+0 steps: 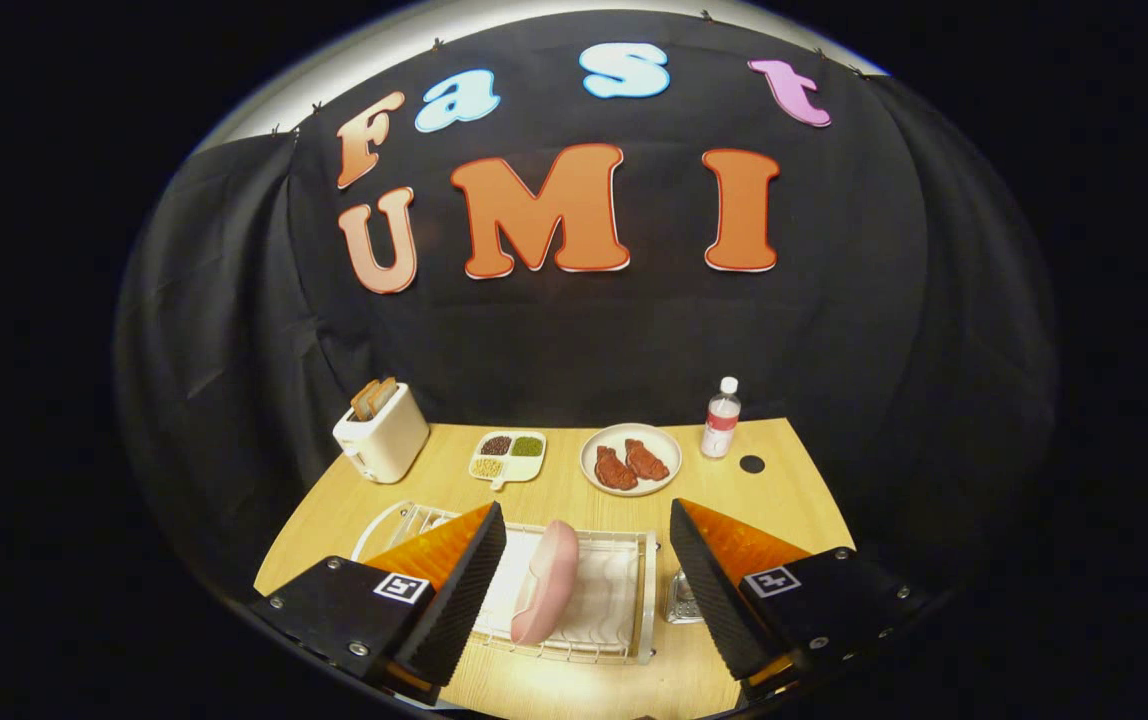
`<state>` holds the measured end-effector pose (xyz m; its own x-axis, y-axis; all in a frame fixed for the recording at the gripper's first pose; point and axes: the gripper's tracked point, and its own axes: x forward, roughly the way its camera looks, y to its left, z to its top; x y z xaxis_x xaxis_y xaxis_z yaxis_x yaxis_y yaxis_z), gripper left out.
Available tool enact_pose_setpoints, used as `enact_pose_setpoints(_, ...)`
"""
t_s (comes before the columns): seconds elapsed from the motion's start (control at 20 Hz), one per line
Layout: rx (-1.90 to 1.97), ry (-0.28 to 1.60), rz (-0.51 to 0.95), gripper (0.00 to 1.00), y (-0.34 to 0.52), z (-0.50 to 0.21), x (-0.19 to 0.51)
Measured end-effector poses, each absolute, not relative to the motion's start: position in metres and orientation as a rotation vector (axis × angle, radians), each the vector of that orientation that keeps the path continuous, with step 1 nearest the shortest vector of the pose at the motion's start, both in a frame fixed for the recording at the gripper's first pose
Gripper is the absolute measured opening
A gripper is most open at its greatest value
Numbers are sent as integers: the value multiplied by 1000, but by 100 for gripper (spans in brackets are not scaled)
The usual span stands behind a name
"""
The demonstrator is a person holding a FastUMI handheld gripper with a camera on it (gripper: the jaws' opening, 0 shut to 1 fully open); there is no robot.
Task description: Take the plate from the dish rack, then take the spoon from the basket and place it into the plate.
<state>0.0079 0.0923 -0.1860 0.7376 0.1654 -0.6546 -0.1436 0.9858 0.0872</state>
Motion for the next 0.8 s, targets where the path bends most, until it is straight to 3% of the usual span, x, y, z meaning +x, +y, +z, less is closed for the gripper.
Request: enact_pose_setpoints(0.8,-59,1136,208,94,118,-295,19)
